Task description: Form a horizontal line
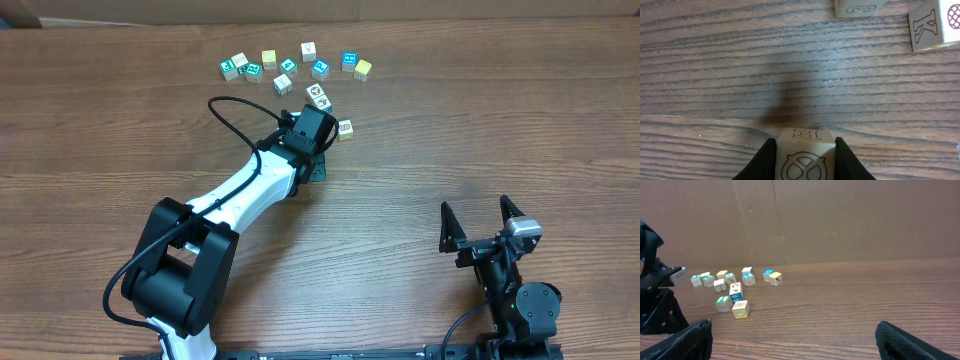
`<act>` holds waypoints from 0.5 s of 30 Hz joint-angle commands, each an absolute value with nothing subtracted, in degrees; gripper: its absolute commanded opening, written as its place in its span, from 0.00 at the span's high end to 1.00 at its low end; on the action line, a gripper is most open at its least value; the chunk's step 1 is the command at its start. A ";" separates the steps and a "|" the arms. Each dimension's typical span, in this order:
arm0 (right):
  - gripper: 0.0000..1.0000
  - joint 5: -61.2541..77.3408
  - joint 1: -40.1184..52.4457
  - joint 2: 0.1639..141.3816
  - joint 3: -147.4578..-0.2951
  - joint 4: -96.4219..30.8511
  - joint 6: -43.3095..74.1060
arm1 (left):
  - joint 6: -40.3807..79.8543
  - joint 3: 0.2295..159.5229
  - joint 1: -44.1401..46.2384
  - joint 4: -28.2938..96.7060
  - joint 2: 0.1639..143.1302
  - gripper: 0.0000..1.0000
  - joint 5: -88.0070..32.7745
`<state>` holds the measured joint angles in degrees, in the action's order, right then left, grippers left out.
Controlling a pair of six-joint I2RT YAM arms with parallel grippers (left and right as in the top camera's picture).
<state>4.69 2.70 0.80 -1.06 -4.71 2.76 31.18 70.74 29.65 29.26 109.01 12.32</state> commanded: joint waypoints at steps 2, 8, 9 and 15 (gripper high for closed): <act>0.00 5.06 2.50 0.16 -0.47 -4.43 2.52 | 29.74 70.22 30.20 28.84 109.84 0.93 13.87; 0.00 5.06 2.50 0.16 -0.47 -4.43 2.52 | 29.54 70.22 30.20 27.57 112.29 0.91 13.96; 0.00 5.06 2.50 0.16 -0.47 -4.43 2.52 | 29.52 70.22 30.20 27.40 112.64 0.91 13.98; 0.00 5.06 2.50 0.16 -0.47 -4.43 2.52 | 28.99 70.22 30.20 26.55 112.73 0.91 14.04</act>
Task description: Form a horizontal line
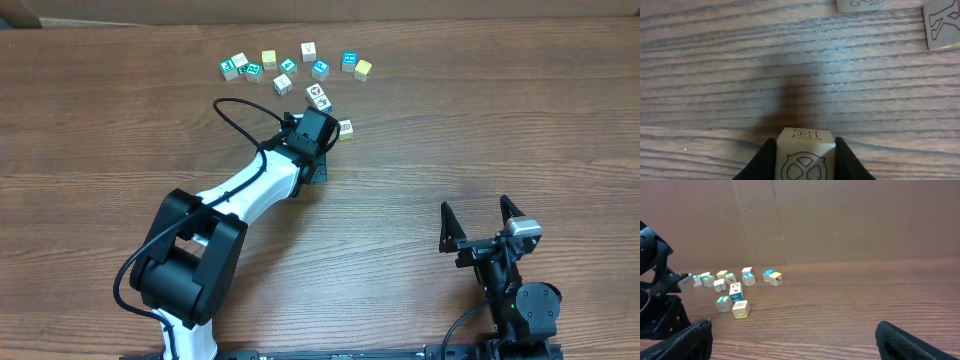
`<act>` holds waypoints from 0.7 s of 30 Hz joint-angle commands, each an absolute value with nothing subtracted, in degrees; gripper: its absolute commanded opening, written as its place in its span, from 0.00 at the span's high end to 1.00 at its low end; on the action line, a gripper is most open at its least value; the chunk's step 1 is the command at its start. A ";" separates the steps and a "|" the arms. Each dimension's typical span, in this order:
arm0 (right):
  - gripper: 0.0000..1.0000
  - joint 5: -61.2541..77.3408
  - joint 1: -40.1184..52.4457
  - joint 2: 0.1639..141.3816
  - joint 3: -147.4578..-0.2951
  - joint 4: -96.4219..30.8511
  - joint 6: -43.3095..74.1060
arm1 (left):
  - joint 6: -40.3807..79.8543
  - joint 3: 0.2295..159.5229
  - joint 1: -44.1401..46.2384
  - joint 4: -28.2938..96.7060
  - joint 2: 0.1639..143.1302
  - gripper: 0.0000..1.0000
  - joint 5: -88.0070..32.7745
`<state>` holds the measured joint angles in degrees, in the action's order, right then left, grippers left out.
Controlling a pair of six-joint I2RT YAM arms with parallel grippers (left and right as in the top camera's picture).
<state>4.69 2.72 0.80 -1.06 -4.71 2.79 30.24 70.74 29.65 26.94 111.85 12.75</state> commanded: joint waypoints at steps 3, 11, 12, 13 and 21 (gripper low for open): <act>0.00 5.06 2.50 0.16 -0.47 -4.43 2.52 | 28.23 70.22 30.20 26.13 112.75 0.90 14.24; 0.00 5.06 2.50 0.16 -0.47 -4.43 2.52 | 28.27 70.22 30.20 26.26 112.75 0.85 14.83; 0.00 5.06 2.50 0.16 -0.47 -4.43 2.52 | 28.25 70.22 30.20 26.30 112.75 0.83 14.83; 0.00 5.06 2.50 0.16 -0.47 -4.43 2.52 | 28.25 70.22 30.20 26.33 112.75 0.81 14.83; 0.00 5.06 2.50 0.16 -0.47 -4.43 2.52 | 28.27 70.22 30.20 26.52 112.75 0.73 14.79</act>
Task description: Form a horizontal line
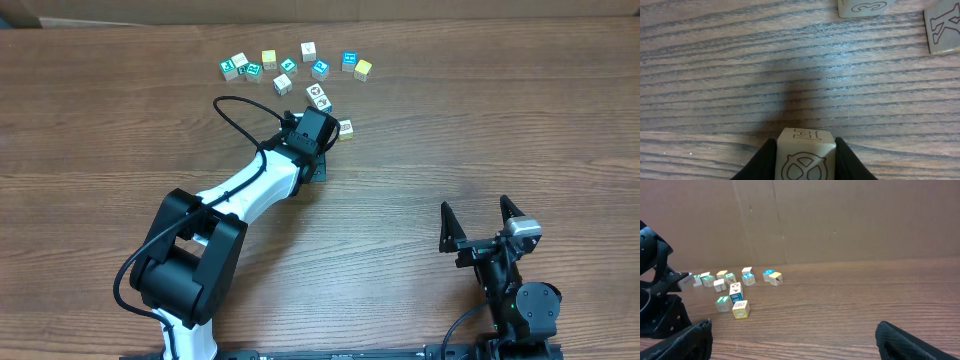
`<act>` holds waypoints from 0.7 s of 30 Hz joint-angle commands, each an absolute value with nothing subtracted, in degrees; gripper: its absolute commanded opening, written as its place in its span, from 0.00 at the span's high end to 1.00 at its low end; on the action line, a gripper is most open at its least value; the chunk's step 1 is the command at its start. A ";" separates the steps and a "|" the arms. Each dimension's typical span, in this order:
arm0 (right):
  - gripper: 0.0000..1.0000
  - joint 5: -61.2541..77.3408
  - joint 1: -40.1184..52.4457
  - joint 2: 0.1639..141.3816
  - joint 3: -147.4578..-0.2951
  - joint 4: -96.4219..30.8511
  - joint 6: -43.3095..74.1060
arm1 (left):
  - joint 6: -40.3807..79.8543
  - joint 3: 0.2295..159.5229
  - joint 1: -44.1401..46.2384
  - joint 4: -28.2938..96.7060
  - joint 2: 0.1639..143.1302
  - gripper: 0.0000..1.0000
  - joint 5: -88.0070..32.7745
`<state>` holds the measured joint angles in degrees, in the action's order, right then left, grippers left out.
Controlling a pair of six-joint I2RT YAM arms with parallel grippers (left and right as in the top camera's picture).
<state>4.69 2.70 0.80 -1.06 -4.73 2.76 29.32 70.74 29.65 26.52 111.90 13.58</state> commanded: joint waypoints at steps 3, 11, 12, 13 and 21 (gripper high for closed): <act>0.00 5.06 2.50 0.16 -0.47 -4.43 2.52 | 28.27 70.22 30.20 26.52 112.75 0.66 14.76; 0.00 5.06 2.50 0.16 -0.47 -4.43 2.52 | 28.27 70.22 30.20 26.55 112.75 0.61 14.55; 0.00 5.06 2.50 0.16 -0.47 -4.43 2.52 | 28.29 70.22 30.20 26.55 112.75 0.61 14.55; 0.00 5.06 2.50 0.16 -0.47 -4.43 2.52 | 28.29 70.22 30.20 26.55 112.75 0.60 14.55; 0.00 5.06 2.50 0.16 -0.47 -4.43 2.52 | 28.29 70.22 30.20 26.55 112.75 0.59 14.55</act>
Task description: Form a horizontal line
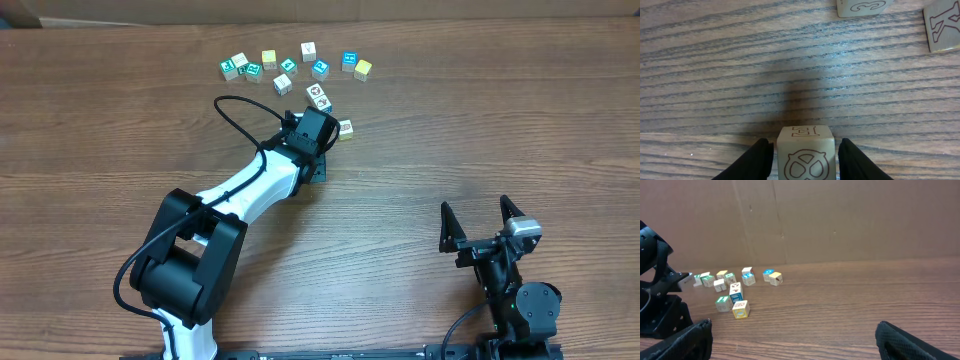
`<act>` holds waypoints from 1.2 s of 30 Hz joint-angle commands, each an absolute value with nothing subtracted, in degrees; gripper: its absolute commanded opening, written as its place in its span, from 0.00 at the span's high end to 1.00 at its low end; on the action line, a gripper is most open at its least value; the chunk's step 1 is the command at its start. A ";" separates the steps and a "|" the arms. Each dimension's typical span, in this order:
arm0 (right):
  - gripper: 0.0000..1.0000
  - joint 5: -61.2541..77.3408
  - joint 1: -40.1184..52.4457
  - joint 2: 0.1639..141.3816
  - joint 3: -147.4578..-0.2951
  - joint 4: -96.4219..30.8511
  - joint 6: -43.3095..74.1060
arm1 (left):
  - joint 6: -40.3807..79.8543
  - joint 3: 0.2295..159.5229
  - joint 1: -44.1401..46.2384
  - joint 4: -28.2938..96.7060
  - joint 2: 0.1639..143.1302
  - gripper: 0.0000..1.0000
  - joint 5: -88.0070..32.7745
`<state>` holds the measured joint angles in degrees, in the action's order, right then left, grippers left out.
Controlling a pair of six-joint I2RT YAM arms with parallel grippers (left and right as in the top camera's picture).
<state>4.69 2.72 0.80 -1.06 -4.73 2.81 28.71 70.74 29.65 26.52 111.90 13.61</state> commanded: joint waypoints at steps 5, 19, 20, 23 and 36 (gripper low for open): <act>0.00 5.06 2.50 0.16 -0.47 -4.43 2.52 | 28.32 70.22 30.20 26.52 112.75 0.58 14.55; 0.00 5.06 2.50 0.16 -0.47 -4.43 2.52 | 28.29 70.22 30.17 26.52 112.75 0.60 14.55; 0.00 5.06 2.50 0.16 -0.47 -4.43 2.52 | 28.29 70.22 30.17 26.52 112.75 0.61 14.55; 0.00 5.06 2.50 0.16 -0.47 -4.43 2.52 | 28.29 70.22 30.17 26.52 112.75 0.60 14.55; 0.00 5.06 2.50 0.16 -0.47 -4.43 2.52 | 28.32 70.22 30.17 26.50 112.75 0.60 14.55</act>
<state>4.69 2.70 0.80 -1.06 -4.73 2.76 28.69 70.74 29.65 26.52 111.90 13.61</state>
